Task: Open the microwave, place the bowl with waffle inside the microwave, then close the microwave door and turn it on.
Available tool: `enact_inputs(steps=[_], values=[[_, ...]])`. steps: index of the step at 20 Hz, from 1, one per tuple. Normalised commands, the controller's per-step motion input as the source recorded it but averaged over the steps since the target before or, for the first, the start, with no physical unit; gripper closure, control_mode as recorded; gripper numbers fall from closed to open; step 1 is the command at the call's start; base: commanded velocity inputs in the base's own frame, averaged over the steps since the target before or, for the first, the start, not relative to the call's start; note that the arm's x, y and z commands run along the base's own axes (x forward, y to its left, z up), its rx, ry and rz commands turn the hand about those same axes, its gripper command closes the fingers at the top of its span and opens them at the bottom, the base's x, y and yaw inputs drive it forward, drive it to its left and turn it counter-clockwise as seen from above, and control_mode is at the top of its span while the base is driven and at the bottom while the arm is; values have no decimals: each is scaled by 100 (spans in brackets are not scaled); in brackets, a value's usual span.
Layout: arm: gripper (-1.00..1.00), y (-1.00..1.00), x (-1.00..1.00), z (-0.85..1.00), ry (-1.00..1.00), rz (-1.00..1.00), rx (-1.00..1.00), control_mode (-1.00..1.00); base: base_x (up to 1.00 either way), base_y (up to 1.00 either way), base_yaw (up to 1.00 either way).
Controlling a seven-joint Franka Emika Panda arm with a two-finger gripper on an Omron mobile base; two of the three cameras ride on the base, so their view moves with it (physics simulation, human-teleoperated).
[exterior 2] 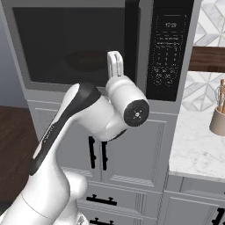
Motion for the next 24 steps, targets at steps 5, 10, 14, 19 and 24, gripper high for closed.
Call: enact_inputs(steps=[5,10,14,19,24], values=[[100,-95,-17,-13,-11,0,0,-100,0,0,0],[100,-88,-8,-27,-9,-2,0,-100,0,0,0],[100,-52,6,-25,-5,-2,0,-100,0,0,0],[100,-12,20,0,0,0,0,-100,0,0,0],[100,0,39,-4,0,-2,0,-100,0,0,0]])
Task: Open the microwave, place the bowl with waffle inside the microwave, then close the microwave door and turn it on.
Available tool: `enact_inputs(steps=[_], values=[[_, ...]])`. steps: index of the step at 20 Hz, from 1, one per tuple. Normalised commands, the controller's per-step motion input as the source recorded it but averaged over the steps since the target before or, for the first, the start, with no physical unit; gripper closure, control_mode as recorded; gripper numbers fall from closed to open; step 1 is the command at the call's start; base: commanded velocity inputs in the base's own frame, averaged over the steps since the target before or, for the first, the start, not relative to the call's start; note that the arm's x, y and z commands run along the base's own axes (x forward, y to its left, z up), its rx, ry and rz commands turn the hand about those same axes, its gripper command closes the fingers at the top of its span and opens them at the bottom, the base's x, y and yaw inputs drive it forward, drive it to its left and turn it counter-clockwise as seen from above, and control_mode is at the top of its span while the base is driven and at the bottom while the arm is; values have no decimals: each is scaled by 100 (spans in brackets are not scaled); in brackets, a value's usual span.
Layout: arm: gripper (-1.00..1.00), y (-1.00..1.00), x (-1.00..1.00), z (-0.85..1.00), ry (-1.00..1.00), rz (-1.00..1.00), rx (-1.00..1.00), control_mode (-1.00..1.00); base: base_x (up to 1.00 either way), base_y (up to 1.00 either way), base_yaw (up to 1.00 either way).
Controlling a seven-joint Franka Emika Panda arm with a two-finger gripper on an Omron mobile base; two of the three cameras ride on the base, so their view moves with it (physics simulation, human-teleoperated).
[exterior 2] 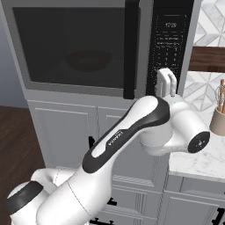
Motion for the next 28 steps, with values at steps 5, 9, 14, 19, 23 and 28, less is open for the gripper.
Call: enact_inputs(steps=[5,9,14,19,23,28], values=[[100,-8,55,-11,0,-4,0,-100,0,0,0],[100,-21,60,-6,0,-4,0,-100,0,0,0],[100,-36,57,-13,0,-5,0,-100,0,0,0],[100,-24,37,-38,-1,-6,0,-100,0,0,0],[100,-33,28,-35,0,-6,0,-100,0,0,0],[100,-28,-23,-11,-3,-3,0,-100,0,0,0]])
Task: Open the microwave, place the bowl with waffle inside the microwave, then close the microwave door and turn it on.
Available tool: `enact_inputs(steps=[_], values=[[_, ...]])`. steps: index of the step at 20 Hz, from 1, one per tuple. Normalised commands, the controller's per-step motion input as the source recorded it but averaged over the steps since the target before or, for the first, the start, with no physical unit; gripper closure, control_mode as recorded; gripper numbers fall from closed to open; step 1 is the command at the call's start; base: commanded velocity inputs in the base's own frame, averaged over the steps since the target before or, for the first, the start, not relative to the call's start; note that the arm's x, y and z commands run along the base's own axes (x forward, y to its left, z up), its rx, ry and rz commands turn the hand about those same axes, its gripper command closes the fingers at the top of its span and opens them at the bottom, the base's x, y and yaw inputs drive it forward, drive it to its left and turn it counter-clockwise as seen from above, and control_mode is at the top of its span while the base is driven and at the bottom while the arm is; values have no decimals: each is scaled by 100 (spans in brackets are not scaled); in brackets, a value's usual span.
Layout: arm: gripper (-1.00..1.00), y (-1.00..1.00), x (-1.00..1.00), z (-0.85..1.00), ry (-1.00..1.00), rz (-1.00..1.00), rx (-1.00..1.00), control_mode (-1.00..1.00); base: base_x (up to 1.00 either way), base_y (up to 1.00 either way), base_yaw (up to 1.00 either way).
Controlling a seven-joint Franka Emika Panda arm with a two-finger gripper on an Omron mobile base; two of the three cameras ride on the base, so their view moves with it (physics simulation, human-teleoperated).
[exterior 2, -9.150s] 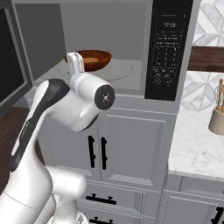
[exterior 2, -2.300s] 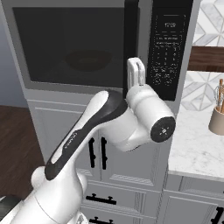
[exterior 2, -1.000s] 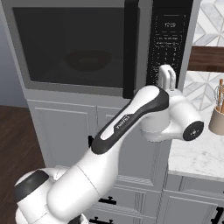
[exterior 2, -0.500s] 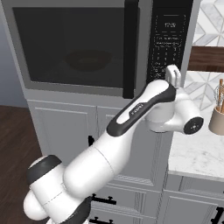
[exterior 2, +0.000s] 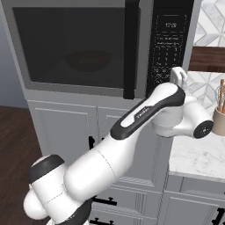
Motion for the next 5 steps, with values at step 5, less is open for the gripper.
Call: enact_inputs(steps=[5], values=[[100,-11,-100,-7,-4,0,0,-100,0,0,0]])
